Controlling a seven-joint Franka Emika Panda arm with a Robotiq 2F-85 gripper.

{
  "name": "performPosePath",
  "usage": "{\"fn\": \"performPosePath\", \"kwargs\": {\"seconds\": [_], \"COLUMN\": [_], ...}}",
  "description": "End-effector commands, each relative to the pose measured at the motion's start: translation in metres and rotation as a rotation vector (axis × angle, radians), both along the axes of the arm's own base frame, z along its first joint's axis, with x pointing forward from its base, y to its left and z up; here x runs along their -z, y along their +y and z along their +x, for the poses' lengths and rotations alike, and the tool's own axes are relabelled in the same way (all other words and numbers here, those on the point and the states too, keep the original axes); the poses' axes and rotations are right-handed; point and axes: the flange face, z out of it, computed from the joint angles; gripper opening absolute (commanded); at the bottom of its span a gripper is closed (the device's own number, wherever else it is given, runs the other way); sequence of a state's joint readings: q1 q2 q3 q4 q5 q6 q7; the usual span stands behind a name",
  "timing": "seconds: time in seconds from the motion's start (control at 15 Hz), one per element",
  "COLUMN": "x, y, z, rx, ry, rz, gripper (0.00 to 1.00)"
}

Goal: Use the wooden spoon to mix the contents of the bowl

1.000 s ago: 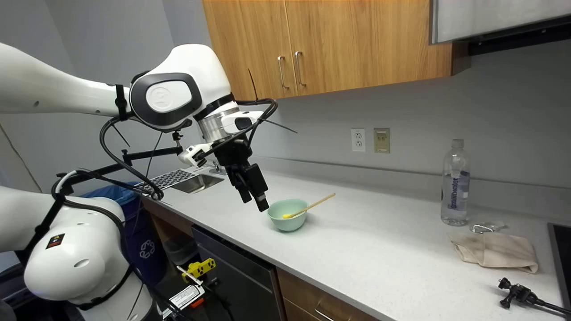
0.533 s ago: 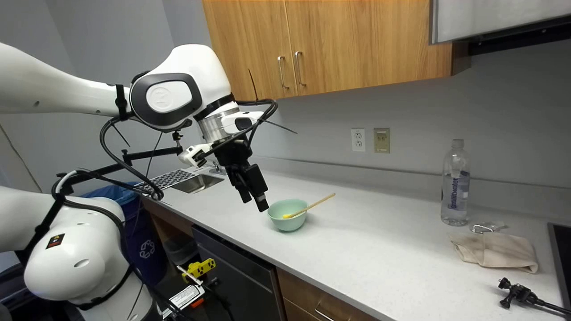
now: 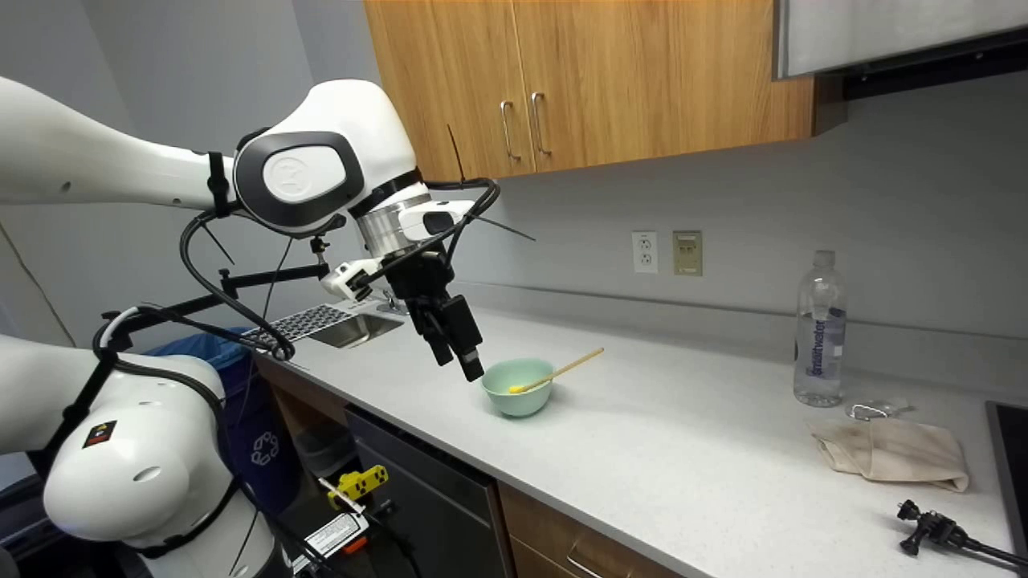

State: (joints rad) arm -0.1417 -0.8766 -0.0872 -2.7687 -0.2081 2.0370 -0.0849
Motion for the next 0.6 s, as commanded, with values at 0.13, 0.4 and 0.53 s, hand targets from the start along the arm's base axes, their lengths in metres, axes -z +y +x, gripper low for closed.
{"fn": "performPosePath", "kwargs": {"seconds": [0.13, 0.4, 0.53], "x": [-0.007, -0.012, -0.011], "y": [0.04, 0.092, 0.085], "z": [0.064, 0.126, 0.1], "rx": [-0.007, -0.015, -0.026], "ry": [-0.036, -0.052, -0.061], "rz": [0.013, -0.001, -0.014], "gripper": [1.0, 1.0, 1.0]}}
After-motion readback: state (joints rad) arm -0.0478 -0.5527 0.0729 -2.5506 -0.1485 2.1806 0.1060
